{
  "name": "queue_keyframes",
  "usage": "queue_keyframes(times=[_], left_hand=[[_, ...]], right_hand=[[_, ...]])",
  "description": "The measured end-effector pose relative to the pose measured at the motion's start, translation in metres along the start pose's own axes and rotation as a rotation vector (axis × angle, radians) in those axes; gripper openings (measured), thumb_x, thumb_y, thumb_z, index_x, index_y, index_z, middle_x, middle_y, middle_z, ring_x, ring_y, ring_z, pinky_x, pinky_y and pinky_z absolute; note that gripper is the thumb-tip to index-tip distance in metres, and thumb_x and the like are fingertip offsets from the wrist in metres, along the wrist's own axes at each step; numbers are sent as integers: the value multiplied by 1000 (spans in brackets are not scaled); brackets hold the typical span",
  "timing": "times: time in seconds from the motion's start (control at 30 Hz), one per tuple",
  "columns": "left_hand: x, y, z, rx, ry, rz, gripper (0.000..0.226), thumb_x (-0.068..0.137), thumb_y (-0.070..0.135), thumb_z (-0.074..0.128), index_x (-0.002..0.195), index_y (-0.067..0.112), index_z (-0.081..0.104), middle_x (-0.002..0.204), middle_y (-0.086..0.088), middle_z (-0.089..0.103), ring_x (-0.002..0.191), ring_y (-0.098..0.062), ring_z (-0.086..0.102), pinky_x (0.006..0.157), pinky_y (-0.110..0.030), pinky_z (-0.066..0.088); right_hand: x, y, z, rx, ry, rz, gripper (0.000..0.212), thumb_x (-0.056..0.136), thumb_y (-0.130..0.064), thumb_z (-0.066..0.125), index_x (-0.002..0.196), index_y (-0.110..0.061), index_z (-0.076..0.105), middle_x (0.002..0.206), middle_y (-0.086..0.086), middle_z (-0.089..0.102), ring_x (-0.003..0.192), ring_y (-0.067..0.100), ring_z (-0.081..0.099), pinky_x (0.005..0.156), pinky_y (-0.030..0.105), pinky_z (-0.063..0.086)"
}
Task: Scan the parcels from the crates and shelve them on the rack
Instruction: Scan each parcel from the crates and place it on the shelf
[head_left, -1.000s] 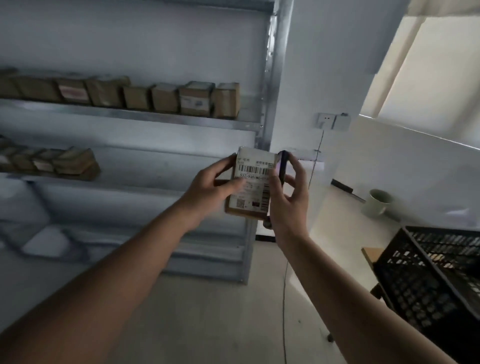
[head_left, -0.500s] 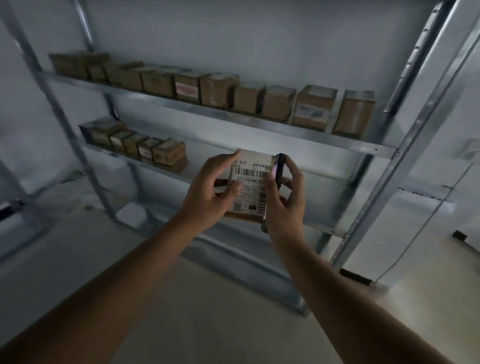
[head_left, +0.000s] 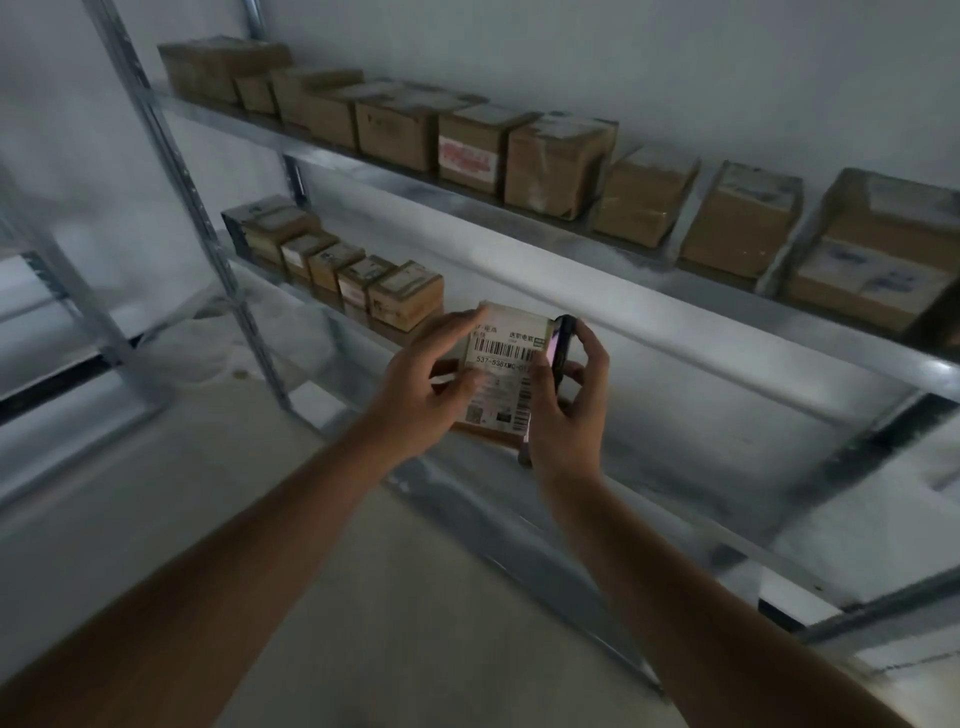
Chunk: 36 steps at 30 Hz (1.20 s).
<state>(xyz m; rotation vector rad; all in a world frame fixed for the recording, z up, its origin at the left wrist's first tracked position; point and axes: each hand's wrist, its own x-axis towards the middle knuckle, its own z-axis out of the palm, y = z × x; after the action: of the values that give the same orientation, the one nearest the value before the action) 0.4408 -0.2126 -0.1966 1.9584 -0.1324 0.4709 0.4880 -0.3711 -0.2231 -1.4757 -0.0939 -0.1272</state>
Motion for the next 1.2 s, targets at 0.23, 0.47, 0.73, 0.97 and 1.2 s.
queue_keyframes(times=[0.23, 0.47, 0.73, 0.97, 1.2], left_hand=[[61, -92, -43, 51, -51, 24, 64, 103, 1, 61, 161, 14, 38, 166, -5, 32, 145, -29, 48, 100, -37, 60], [129, -190, -96, 47, -173, -30, 63, 105, 6, 59, 163, 13, 35, 168, 0, 29, 150, -23, 42, 103, -44, 59], [189, -271, -120, -7, -318, -135, 62, 106, 5, 57, 163, 15, 34, 170, 3, 27, 155, -18, 33, 109, -41, 54], [237, -326, -108, -99, -398, -312, 63, 107, 6, 52, 165, 21, 30, 171, 7, 24, 155, -21, 34, 113, -54, 49], [279, -357, -84, -110, -402, -392, 64, 108, 0, 46, 165, 23, 30, 173, 8, 19, 158, -16, 24, 115, -42, 49]], right_hand=[[59, 44, 84, -82, 32, 78, 46, 106, -38, 63, 146, -53, 45, 139, 7, 53, 115, 29, 70, 77, 54, 67], [108, 85, 175, -172, 151, 221, 44, 107, -42, 61, 146, -56, 44, 138, 5, 56, 116, 36, 70, 78, 53, 63], [158, 134, 237, -255, 268, 328, 45, 107, -37, 61, 148, -48, 45, 141, 6, 53, 121, 34, 66, 81, 62, 65], [211, 182, 254, -264, 248, 426, 52, 106, -30, 62, 151, -48, 42, 140, 6, 53, 113, 45, 69, 80, 66, 63], [258, 217, 257, -246, 287, 443, 55, 105, -28, 63, 153, -45, 42, 138, 8, 54, 115, 32, 68, 81, 54, 66]])
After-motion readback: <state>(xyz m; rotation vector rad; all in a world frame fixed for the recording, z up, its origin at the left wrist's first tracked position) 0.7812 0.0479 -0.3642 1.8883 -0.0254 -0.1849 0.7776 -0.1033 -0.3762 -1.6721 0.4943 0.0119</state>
